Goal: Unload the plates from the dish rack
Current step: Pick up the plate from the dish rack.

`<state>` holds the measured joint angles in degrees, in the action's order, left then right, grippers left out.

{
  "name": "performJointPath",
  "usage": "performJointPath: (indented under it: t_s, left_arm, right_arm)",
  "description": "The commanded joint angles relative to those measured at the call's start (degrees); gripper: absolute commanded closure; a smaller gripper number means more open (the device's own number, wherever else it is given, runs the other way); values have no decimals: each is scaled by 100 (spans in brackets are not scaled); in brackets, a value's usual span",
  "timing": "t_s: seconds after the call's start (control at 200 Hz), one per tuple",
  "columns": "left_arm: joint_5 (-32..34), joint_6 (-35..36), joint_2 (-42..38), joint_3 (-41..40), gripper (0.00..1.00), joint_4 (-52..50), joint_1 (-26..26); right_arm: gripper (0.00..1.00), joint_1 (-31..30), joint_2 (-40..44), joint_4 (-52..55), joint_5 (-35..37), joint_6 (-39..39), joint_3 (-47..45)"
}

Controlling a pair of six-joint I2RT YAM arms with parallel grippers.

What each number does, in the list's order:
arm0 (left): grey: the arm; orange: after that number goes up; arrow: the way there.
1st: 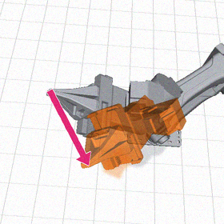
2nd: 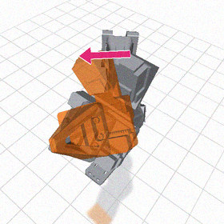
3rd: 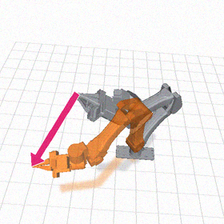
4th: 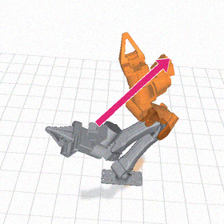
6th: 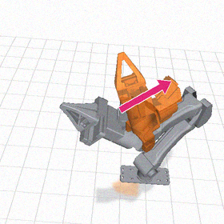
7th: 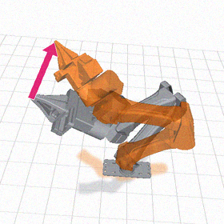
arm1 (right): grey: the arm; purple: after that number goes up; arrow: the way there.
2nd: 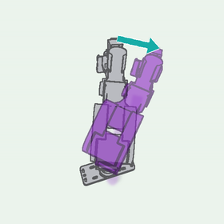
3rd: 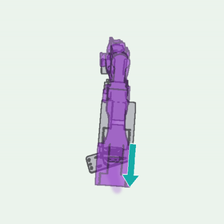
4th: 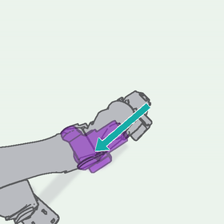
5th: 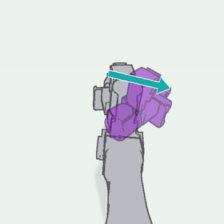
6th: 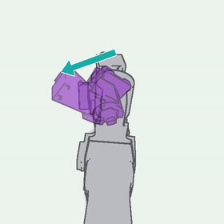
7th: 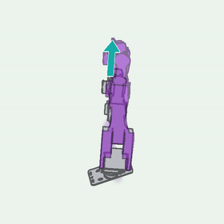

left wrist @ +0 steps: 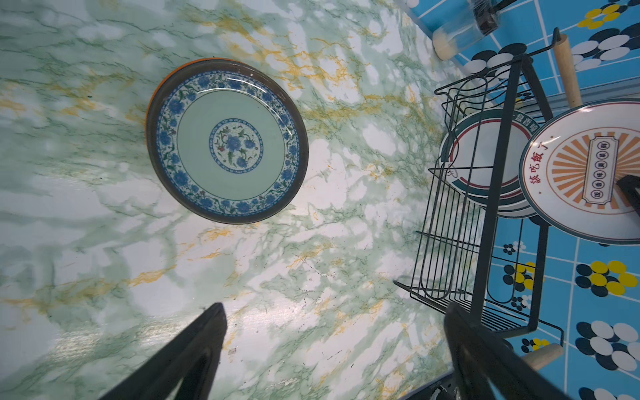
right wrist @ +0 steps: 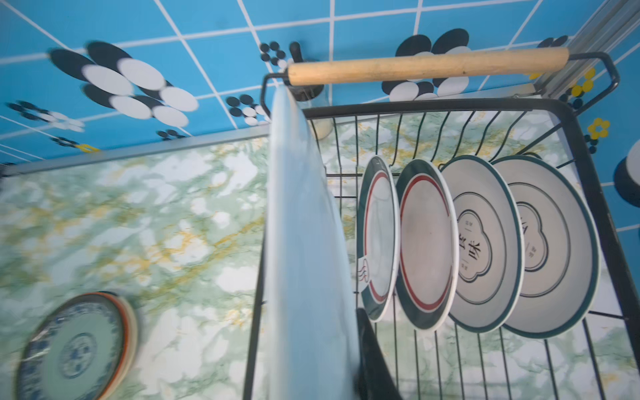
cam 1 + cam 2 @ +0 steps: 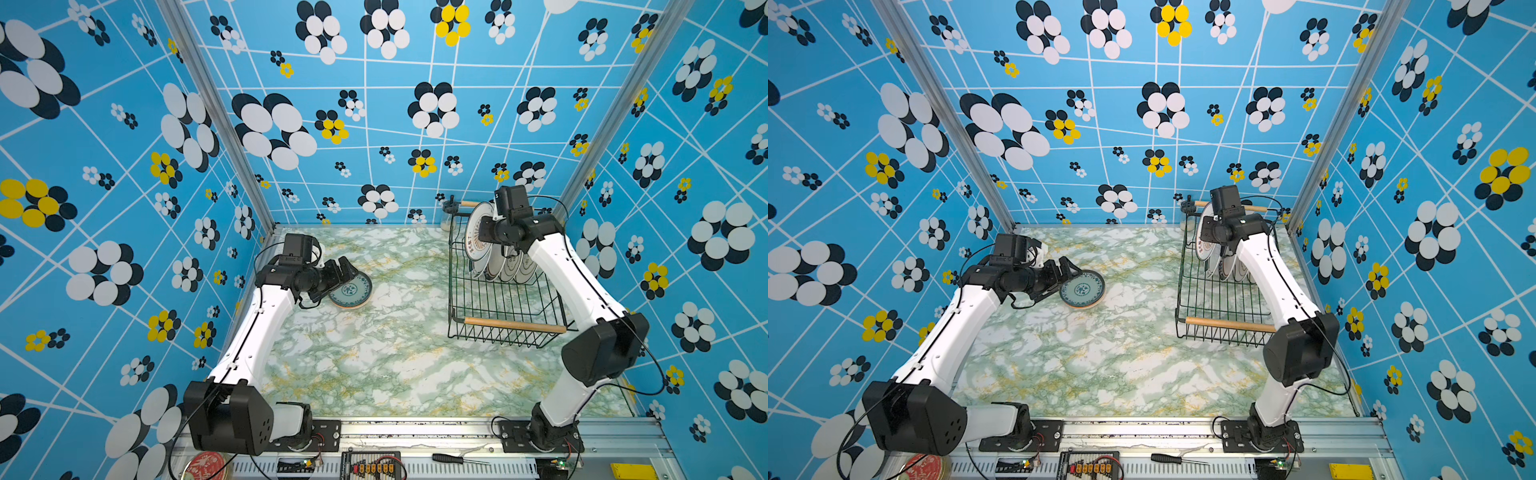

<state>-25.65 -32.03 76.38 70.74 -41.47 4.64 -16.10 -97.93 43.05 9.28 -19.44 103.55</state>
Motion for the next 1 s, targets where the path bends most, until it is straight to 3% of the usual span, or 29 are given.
performJointPath:
  t_s: [0.0,0.22,0.4,0.735,0.995]
  left_arm:
    - [-463,-48,176,248,1,95,45]
    - [-728,-328,-1,113,1,649,173]
    - [-898,-431,-54,131,1,956,558]
    - [-1135,-905,-162,-102,1,1588,1193]
    - [-1246,-1151,-173,-289,1,1953,1325]
  right_arm:
    - [96,10,729,-929,-1151,-754,-543]
    - [94,8,1827,-2519,-2757,-2526,-2414]
    - [93,-219,2124,-3396,-3421,-3380,-3307]
    - [92,-805,2230,-4087,-3687,-3755,-4011]
    - [92,-1030,2113,-4513,-3862,-3964,-4211]
